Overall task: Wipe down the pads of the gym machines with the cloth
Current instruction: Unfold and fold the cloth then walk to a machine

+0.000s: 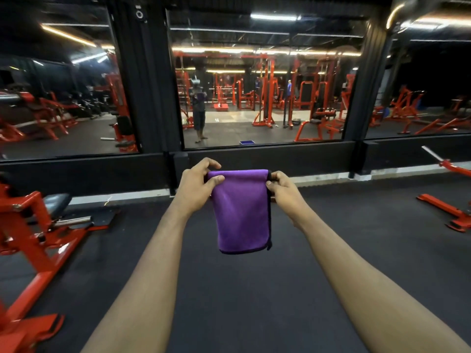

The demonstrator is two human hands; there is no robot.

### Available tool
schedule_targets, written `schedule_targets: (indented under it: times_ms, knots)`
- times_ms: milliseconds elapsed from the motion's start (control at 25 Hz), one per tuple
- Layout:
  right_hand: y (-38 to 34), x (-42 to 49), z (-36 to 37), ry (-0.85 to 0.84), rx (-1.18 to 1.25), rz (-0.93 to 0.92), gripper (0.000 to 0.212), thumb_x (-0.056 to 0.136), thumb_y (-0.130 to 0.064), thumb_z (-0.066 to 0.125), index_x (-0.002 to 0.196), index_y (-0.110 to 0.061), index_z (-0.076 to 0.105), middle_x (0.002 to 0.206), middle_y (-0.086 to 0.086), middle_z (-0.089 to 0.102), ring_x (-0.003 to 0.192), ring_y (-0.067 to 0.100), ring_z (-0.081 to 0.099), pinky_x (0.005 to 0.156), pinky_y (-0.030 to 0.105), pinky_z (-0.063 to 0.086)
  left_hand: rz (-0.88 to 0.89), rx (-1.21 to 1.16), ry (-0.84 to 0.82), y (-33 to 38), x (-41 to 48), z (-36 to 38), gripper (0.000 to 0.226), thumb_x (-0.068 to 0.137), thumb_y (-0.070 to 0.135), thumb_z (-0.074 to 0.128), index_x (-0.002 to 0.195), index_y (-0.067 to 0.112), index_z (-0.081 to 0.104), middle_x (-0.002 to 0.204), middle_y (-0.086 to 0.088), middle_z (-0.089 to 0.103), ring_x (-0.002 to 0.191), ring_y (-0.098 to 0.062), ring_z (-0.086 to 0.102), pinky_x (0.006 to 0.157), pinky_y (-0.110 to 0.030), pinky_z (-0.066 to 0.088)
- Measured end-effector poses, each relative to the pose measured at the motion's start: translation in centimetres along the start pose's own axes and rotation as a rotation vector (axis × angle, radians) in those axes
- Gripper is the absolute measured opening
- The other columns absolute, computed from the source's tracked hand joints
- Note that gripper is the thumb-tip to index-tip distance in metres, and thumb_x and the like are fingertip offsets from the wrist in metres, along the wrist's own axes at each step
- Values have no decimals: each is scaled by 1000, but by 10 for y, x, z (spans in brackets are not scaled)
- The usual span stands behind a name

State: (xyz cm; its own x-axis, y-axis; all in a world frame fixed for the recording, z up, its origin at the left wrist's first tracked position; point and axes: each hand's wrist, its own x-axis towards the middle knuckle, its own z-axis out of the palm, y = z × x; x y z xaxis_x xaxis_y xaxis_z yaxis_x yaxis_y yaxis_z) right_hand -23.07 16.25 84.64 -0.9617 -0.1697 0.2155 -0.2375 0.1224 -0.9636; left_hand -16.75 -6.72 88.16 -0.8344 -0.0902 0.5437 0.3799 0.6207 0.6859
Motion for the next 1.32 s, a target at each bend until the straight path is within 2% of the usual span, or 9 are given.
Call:
schedule_targets:
  times_ms: [160, 320, 440, 560, 800, 1000, 1080, 1160, 1320]
  knots:
    - [6, 66, 74, -26, -6, -37, 18, 105, -16, 47, 102, -24, 63, 92, 0, 69, 84, 14, 60, 80, 38, 48, -22, 29, 47, -62, 37, -40, 16, 95, 18, 67, 111, 17, 62, 89, -6, 66, 80, -19, 68, 53, -34, 60]
    - [1, 141, 166, -95, -10, -73, 17, 103, -20, 51, 103, -29, 66, 104, 4, 72, 92, 15, 64, 84, 41, 53, -73, 65, 114, -128, 78, -101, 10, 97, 20, 65, 106, 17, 61, 90, -1, 66, 81, -12, 68, 55, -30, 60]
    - [4, 190, 238, -186, -10, -90, 13, 97, -24, 61, 107, -30, 67, 107, -3, 73, 103, 15, 68, 92, 42, 57, -132, 122, 169, -183, 101, -145, 9, 97, 21, 64, 104, 17, 61, 88, 3, 65, 78, -8, 66, 56, -23, 58]
    - [16, 232, 312, -262, 39, -96, 14, 97, -19, 64, 108, -28, 68, 106, -4, 74, 103, 14, 69, 92, 40, 58, -186, 211, 230, -238, 115, -184, 8, 97, 22, 64, 103, 17, 61, 85, 6, 64, 74, -5, 63, 57, -15, 52]
    - [50, 338, 455, -450, 118, -116, 17, 99, -19, 62, 112, -27, 67, 108, -5, 73, 105, 15, 69, 93, 40, 57, -308, 352, 333, -357, 162, -245, 7, 97, 22, 64, 102, 21, 59, 84, 8, 63, 72, -4, 62, 54, -14, 46]
    - [63, 457, 564, -613, 184, -132, 15, 96, -22, 66, 110, -29, 67, 107, -5, 74, 103, 17, 69, 93, 44, 58, -370, 488, 429, -447, 237, -290, 6, 96, 19, 65, 98, 16, 61, 71, 11, 61, 60, 3, 56, 56, -12, 38]
    - [61, 505, 605, -695, 199, -130, 20, 93, -21, 71, 112, -25, 66, 108, -1, 73, 103, 18, 70, 91, 44, 59, -400, 513, 475, -485, 272, -311, 5, 96, 20, 64, 96, 18, 60, 74, 10, 63, 63, 3, 57, 58, -14, 41]
    - [61, 544, 642, -802, 214, -97, 31, 86, -15, 80, 113, -11, 65, 108, 7, 75, 100, 22, 72, 87, 41, 60, -429, 531, 505, -521, 298, -329, 4, 96, 19, 64, 95, 18, 60, 78, 8, 66, 70, 1, 60, 62, -15, 42]
    - [79, 619, 724, -953, 121, -75, 40, 75, -15, 90, 106, -2, 69, 100, 14, 77, 94, 28, 74, 82, 42, 62, -494, 543, 542, -611, 346, -358, 5, 97, 17, 62, 93, 18, 59, 79, 7, 65, 74, 2, 61, 60, -9, 42]
